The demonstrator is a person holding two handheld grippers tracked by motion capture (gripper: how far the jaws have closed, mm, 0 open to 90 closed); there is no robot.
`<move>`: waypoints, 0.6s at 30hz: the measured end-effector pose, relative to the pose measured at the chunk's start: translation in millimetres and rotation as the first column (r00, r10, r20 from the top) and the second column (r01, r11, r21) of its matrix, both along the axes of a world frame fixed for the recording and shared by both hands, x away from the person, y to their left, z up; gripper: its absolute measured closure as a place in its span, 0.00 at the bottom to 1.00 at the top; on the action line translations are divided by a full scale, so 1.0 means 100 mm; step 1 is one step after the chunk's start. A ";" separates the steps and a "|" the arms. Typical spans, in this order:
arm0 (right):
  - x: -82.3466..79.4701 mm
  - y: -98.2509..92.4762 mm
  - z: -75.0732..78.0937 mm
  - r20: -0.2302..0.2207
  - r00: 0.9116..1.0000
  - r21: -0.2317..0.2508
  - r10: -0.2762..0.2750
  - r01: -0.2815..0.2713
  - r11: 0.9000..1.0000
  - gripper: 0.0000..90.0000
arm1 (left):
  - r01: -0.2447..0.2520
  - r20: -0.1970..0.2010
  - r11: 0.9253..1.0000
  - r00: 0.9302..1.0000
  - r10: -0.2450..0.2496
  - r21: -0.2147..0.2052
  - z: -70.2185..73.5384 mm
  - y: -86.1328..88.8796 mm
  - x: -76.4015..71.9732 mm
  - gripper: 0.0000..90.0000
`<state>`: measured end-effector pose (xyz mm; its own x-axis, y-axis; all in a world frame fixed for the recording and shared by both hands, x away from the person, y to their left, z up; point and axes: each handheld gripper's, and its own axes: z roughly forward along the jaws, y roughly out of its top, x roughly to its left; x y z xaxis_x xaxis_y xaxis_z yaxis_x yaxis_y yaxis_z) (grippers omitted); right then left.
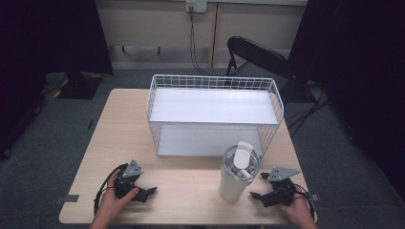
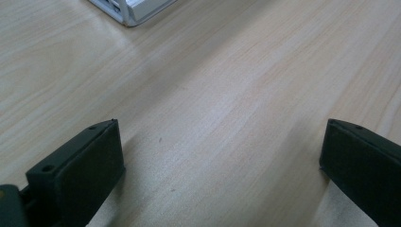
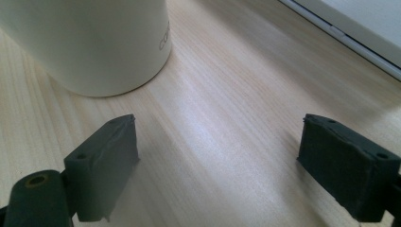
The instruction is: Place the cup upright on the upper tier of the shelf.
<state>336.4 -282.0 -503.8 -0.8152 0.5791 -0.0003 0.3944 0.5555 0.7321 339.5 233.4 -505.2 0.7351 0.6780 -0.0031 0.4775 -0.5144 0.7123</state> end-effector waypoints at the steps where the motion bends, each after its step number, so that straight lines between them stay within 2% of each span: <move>1: 0.00 0.00 0.00 0.000 1.000 0.000 0.000 0.000 1.000 0.13 | 0.002 0.001 1.000 1.000 -0.002 0.002 0.00 0.00 0.00 0.00; 8: -0.01 0.01 0.00 0.000 1.000 -0.001 -0.013 0.013 1.000 0.13 | 0.001 0.001 1.000 1.000 -0.001 0.002 0.00 0.00 0.00 0.00; 11: -0.02 0.01 0.02 -0.012 1.000 -0.009 -0.005 0.005 1.000 0.16 | 0.000 0.000 1.000 1.000 0.000 0.000 0.00 0.00 0.00 0.00; 13: -0.03 0.02 0.04 -0.032 0.999 0.027 0.010 -0.009 1.000 0.16 | 0.000 0.000 1.000 1.000 0.000 0.000 0.00 0.00 0.00 0.00; 14: -0.06 0.03 0.08 -0.026 0.999 0.052 0.022 -0.020 0.998 0.16 | 0.000 0.000 1.000 1.000 0.000 0.000 0.00 0.00 0.00 0.00; 16: -0.07 0.04 0.10 -0.014 1.000 0.057 0.024 -0.023 0.998 0.15 | 0.000 0.000 1.000 1.000 0.000 0.000 0.00 0.00 0.00 0.00; 18: -0.09 0.03 0.17 -0.010 1.000 0.109 0.025 -0.024 0.994 0.15 | 0.001 0.001 1.000 1.000 -0.001 0.001 0.00 0.00 0.00 0.00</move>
<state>327.6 -278.7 -487.1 -0.8288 0.5550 0.0710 0.3903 0.4826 0.7840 339.6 233.5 -505.2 0.7359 0.6771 -0.0012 0.4759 -0.5161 0.7121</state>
